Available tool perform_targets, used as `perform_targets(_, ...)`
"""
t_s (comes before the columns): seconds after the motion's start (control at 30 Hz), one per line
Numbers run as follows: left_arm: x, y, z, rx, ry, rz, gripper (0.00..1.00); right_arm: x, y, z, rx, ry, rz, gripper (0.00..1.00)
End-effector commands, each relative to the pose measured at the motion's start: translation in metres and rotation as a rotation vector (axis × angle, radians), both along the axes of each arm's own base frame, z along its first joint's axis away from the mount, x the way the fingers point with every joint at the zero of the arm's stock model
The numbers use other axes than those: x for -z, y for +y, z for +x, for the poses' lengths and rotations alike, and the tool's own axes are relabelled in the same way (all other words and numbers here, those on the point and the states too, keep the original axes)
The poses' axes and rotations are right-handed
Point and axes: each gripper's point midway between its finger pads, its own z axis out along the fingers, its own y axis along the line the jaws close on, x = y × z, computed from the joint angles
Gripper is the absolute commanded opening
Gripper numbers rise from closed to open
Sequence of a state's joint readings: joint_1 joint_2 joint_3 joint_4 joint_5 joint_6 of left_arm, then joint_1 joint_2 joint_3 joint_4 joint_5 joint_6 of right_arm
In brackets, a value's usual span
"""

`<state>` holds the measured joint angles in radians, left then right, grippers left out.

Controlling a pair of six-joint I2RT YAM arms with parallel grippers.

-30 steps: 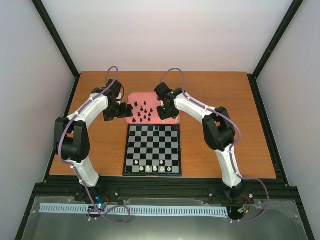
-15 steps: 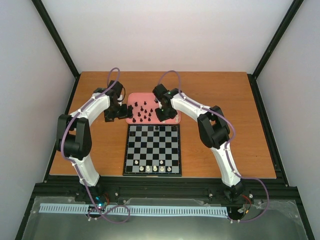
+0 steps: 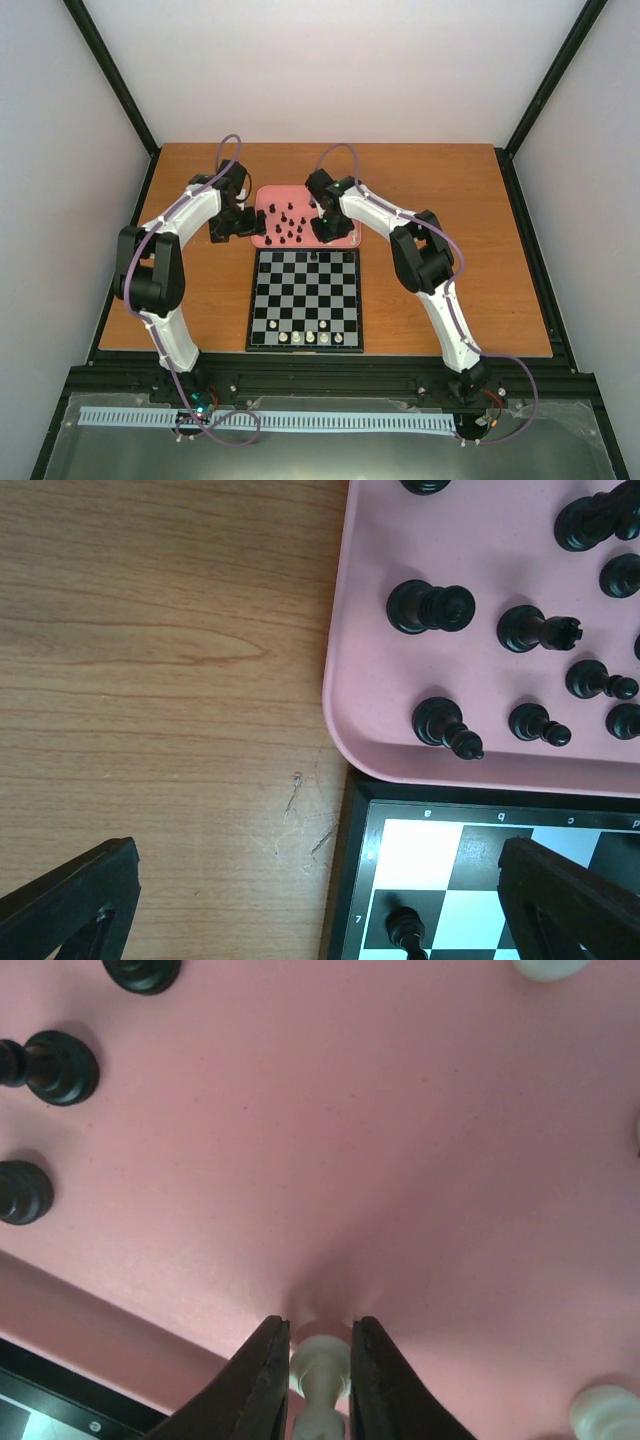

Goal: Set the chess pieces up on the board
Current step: Pick up the chess piece from the storage box, then place the chess piece on the chessboard.

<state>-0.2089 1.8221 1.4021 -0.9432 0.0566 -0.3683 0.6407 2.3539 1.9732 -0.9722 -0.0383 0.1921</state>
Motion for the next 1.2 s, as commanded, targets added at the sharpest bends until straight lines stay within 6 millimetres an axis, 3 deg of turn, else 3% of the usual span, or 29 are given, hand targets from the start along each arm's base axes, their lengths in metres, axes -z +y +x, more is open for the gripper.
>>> perform_targets(0.0,-0.007,-0.003,0.008,0.002,-0.015,-0.007,1.00,-0.004,-0.004,0.005,0.007,0.000,-0.002,0.15)
perform_targets(0.13,-0.008,-0.003,0.007,-0.001,-0.015,-0.007,1.00,-0.010,-0.005,0.007,0.008,-0.013,0.001,0.06)
perform_targets(0.47,-0.016,-0.001,0.007,0.000,-0.035,0.000,1.00,-0.055,0.001,0.024,0.007,-0.111,0.040,0.05)
perform_targets(0.67,-0.022,0.000,0.006,0.000,-0.050,0.004,1.00,-0.083,-0.007,0.010,0.035,-0.110,0.054,0.04)
perform_targets(0.83,-0.026,0.002,0.005,-0.002,-0.065,0.010,1.00,-0.118,-0.019,-0.031,0.067,-0.118,0.114,0.04)
perform_targets(1.03,-0.029,0.003,0.002,-0.004,-0.075,0.007,1.00,-0.112,-0.031,-0.116,0.020,-0.055,0.084,0.04)
perform_targets(1.17,-0.032,0.002,0.001,-0.004,-0.087,0.002,1.00,-0.092,-0.042,-0.172,-0.008,-0.041,0.053,0.04)
